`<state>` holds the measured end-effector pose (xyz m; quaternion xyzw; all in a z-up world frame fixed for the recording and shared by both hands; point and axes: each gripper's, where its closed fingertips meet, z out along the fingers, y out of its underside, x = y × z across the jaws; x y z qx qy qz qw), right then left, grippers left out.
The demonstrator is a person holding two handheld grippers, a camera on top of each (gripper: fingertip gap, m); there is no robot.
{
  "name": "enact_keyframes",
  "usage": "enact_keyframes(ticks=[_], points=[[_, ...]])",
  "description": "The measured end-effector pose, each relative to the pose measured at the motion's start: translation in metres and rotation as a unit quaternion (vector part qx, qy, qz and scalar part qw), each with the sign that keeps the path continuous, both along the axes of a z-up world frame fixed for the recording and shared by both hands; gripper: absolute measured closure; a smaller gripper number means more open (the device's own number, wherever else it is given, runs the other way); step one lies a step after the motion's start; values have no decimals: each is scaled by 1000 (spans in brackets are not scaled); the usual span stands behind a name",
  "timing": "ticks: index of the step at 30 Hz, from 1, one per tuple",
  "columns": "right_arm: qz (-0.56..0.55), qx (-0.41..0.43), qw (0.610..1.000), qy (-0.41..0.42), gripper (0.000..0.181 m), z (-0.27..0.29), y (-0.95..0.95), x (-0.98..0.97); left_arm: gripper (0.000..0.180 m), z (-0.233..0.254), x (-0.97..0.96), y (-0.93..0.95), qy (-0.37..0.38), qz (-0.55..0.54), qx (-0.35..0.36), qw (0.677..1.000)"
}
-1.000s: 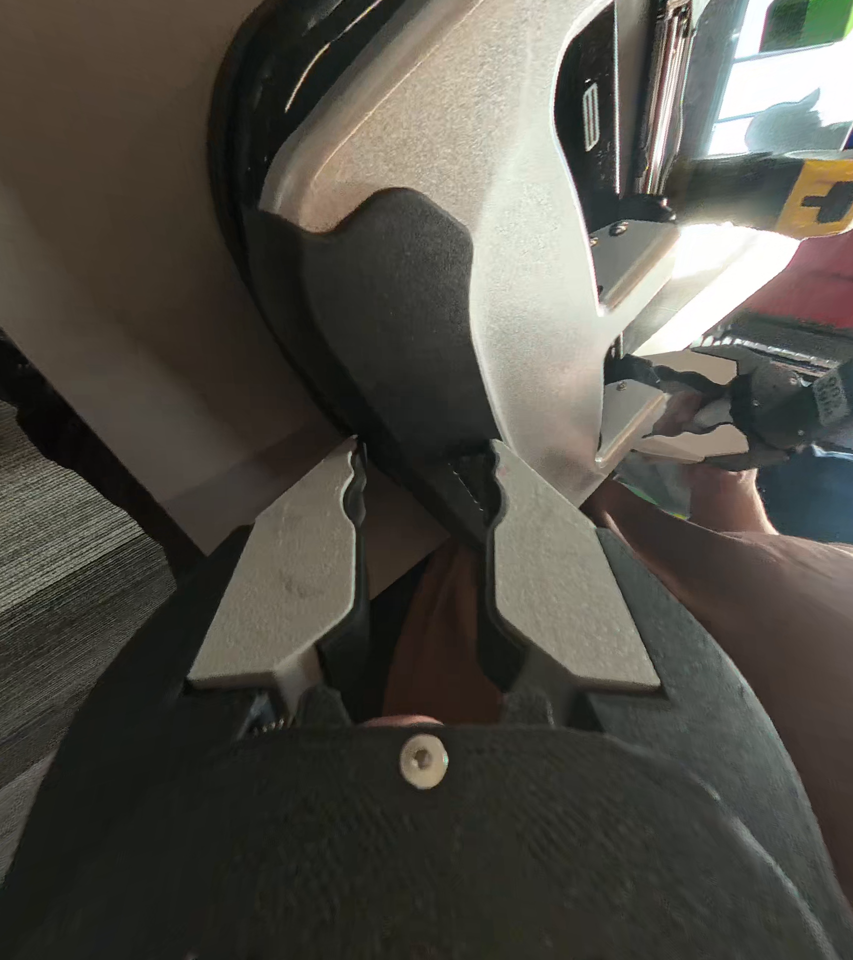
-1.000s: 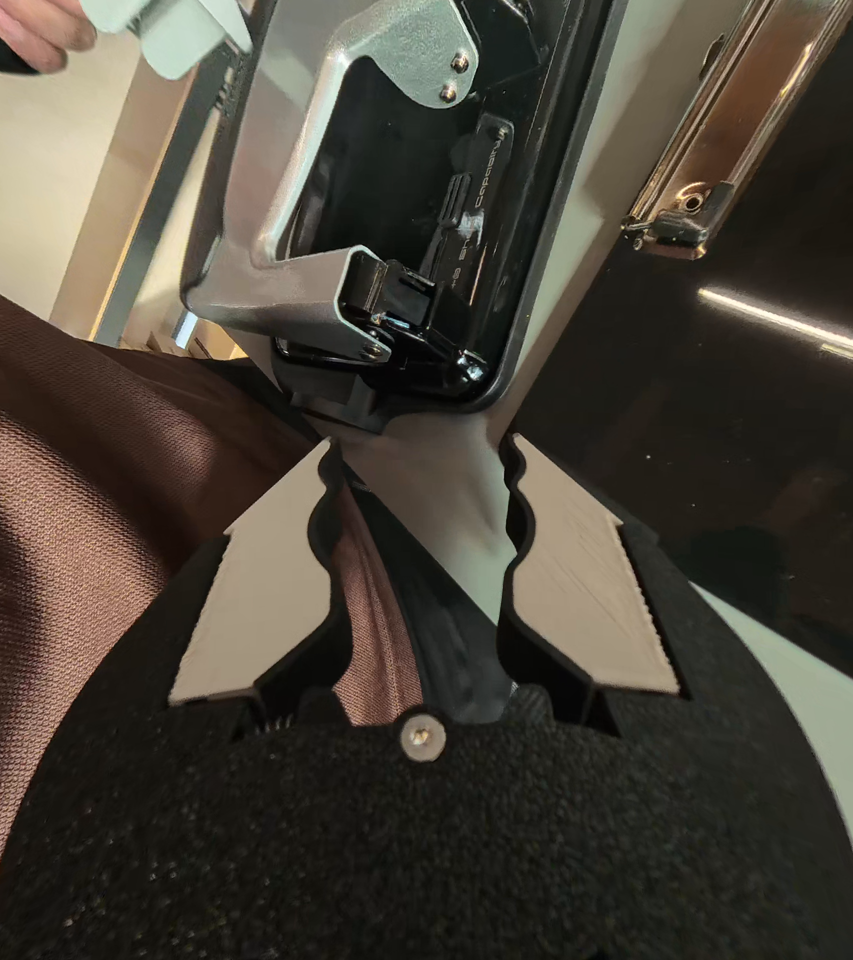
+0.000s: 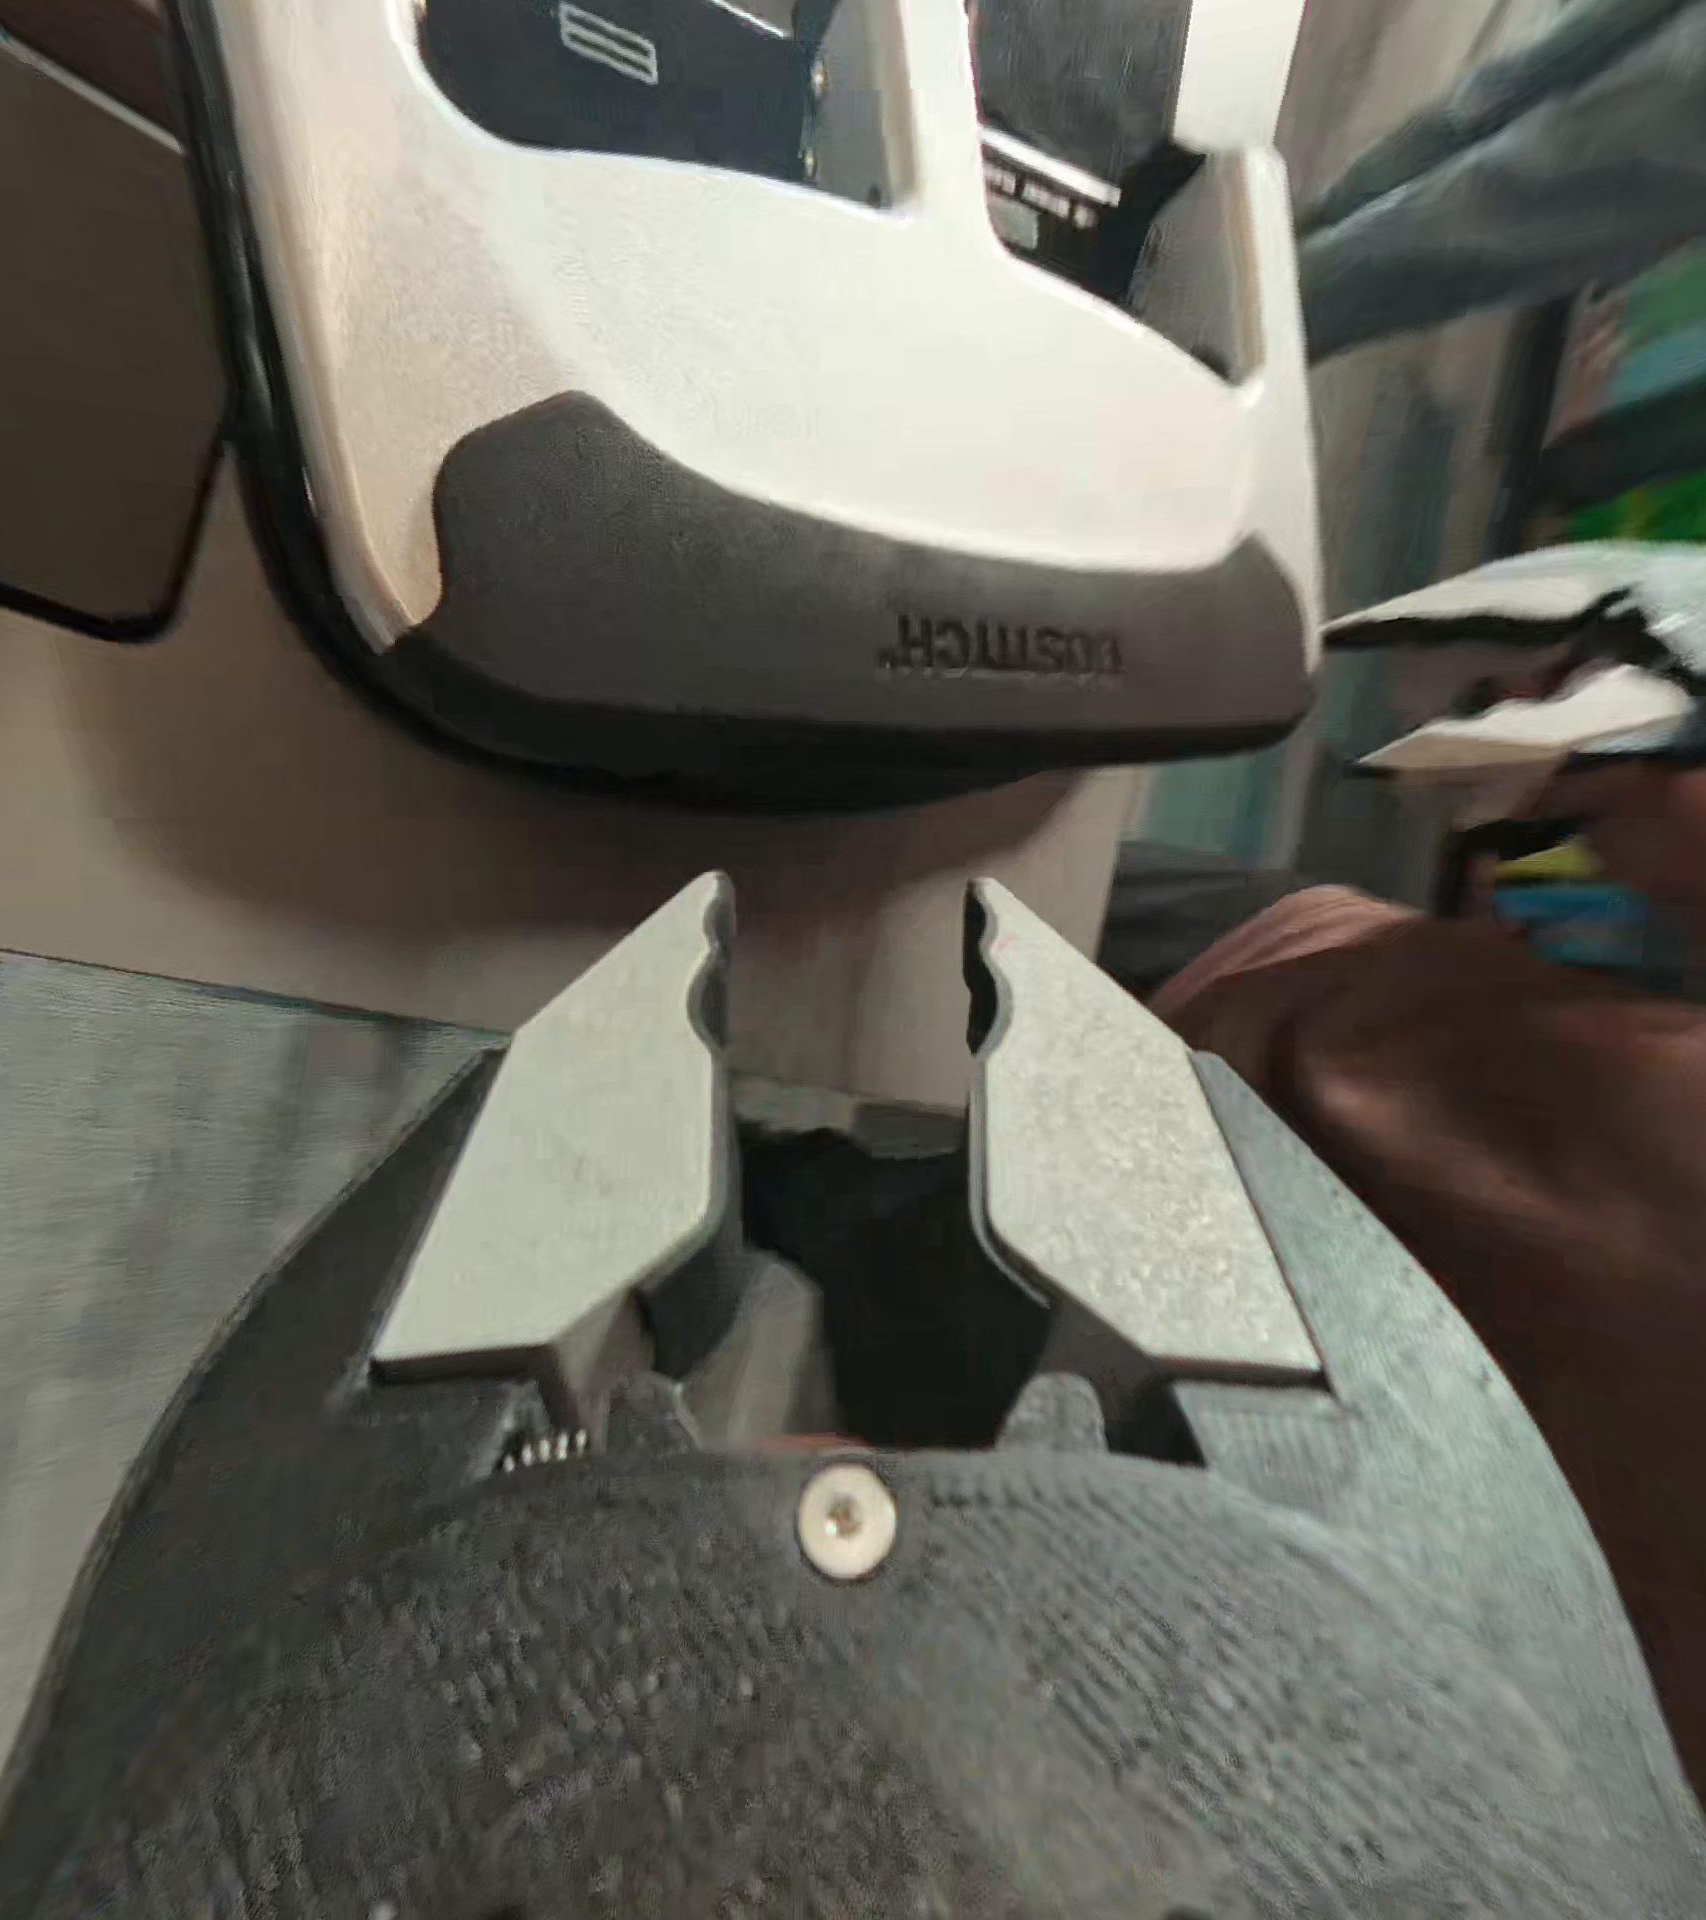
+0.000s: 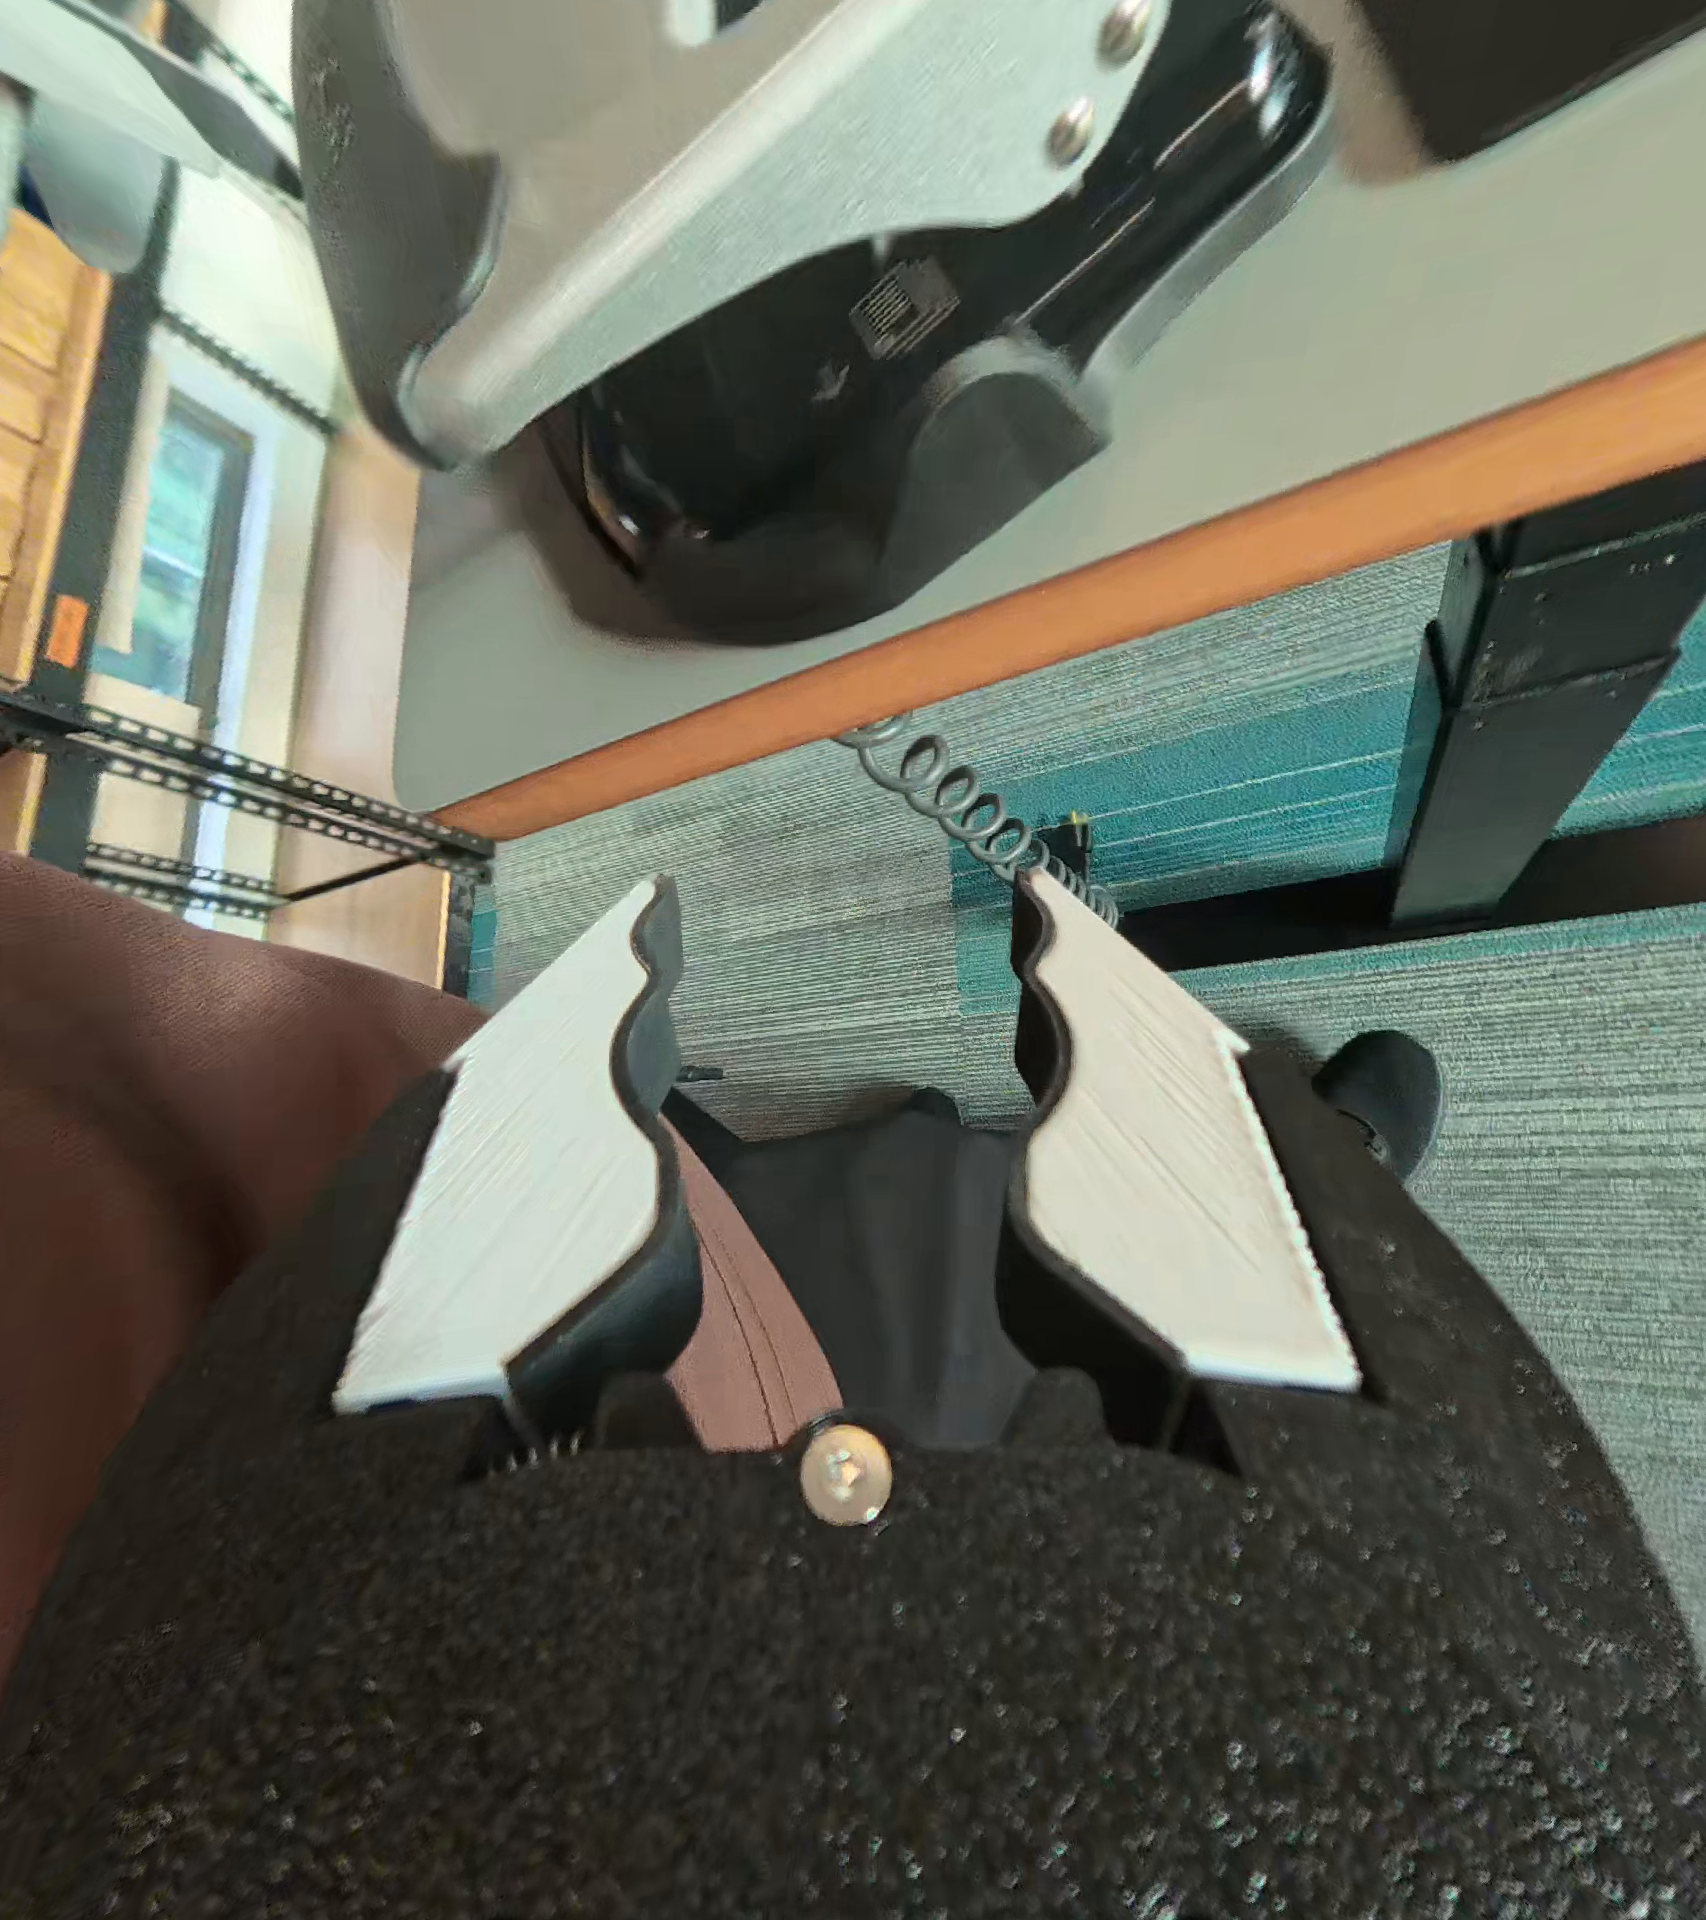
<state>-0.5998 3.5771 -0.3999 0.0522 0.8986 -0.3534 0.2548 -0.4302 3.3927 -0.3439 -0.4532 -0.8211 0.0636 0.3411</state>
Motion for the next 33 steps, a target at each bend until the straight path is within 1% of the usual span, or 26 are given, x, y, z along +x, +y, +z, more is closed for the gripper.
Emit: enact_keyframes(ticks=[1, 2, 3, 4, 5, 6, 7, 8, 10, 11, 12, 13, 15, 16, 18, 20, 22, 24, 27, 30, 33], points=[[-12, 5, 1000, 7, 119, 1, 7, 11, 125, -1, 9, -3, -18, -42, -72, 996], [-24, 10, 1000, 13, 119, 2, 13, 21, 115, 1, 12, -6, -29, -83, -143, 986], [-32, 12, 999, 16, 119, 4, 19, 31, 108, 6, 9, -6, -31, -127, -211, 969], [-37, 13, 999, 17, 119, 6, 24, 41, 105, 10, 4, -4, -33, -171, -278, 945], [-40, 16, 999, 20, 119, 8, 28, 49, 98, 13, -5, -5, -35, -203, -344, 916], [-40, 19, 999, 26, 119, 10, 32, 55, 93, 14, -16, -4, -33, -231, -400, 886], [-40, 23, 998, 35, 119, 10, 35, 59, 93, 11, -26, -1, -35, -262, -443, 857], [-41, 27, 998, 44, 119, 10, 38, 61, 93, 5, -36, 1, -42, -292, -474, 829], [-49, 35, 997, 51, 119, 12, 41, 62, 94, -13, -47, -1, -80, -342, -523, 777], [-52, 34, 997, 47, 119, 14, 40, 63, 99, -18, -52, -6, -98, -355, -547, 752], [-54, 32, 997, 43, 119, 17, 40, 63, 108, -20, -57, -8, -104, -364, -565, 733], [-56, 31, 997, 40, 119, 19, 40, 62, 121, -19, -62, -7, -103, -375, -571, 723], [-54, 33, 997, 38, 119, 19, 39, 60, 121, -21, -64, -7, -112, -400, -568, 710], [-51, 34, 997, 37, 119, 19, 39, 58, 125, -19, -65, -6, -106, -413, -580, 695], [-45, 35, 998, 32, 119, 18, 37, 54, 133, -17, -65, -4, -104, -442, -608, 652], [-38, 34, 998, 32, 119, 16, 33, 49, 133, -15, -66, -4, -109, -451, -604, 648], [-24, 32, 998, 44, 119, 13, 26, 43, 141, -2, -72, -5, -89, -438, -613, 651], [-4, 30, 998, 61, 119, 9, 17, 38, 144, 15, -82, -9, -74, -419, -602, 676], [13, 15, 996, 91, 117, 8, -7, 28, 149, 38, -104, -12, -66, -411, -590, 692], [17, -29, 987, 158, 116, 25, -36, 6, 156, 63, -131, -22, -68, -401, -562, 720], [18, -69, 974, 217, 113, 44, -62, -17, 162, 80, -161, -42, -89, -403, -526, 744]])
